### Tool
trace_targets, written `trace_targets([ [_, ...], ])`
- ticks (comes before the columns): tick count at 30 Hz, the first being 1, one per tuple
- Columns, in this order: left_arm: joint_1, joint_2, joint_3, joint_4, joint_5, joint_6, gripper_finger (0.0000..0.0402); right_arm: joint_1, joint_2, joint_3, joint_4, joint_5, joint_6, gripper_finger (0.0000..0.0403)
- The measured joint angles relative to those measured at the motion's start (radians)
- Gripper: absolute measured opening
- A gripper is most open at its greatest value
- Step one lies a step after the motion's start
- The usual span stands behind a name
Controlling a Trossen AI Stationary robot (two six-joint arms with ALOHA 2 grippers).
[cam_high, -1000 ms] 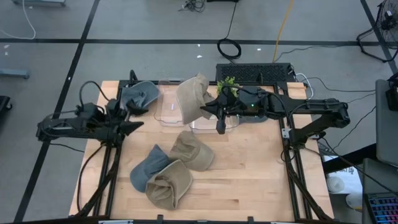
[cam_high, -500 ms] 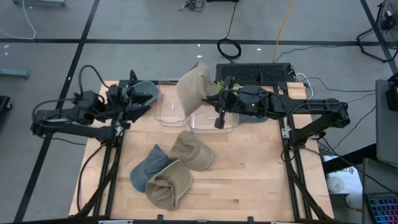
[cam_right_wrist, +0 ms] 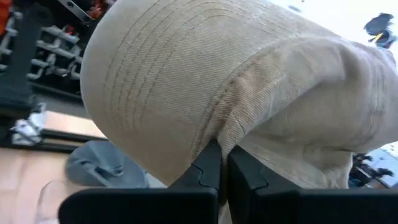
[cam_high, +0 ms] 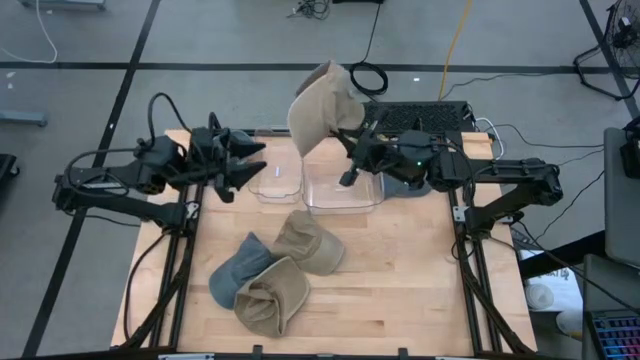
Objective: Pick & Place hat
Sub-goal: Put the right brown cap into the right transparent bin
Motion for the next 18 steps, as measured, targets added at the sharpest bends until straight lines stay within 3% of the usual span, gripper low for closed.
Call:
trace_targets([
  [7,0.0,0.055,0.098,-0.001,-0.086,0.072,0.0259,0.0,0.0,0.0,0.064,0.116,-0.008,0.0],
  [18,0.0,0.168,0.234,-0.001,-0.093,0.193,0.023,0.002,0.0,0.0,0.088,0.123,0.011,0.0],
])
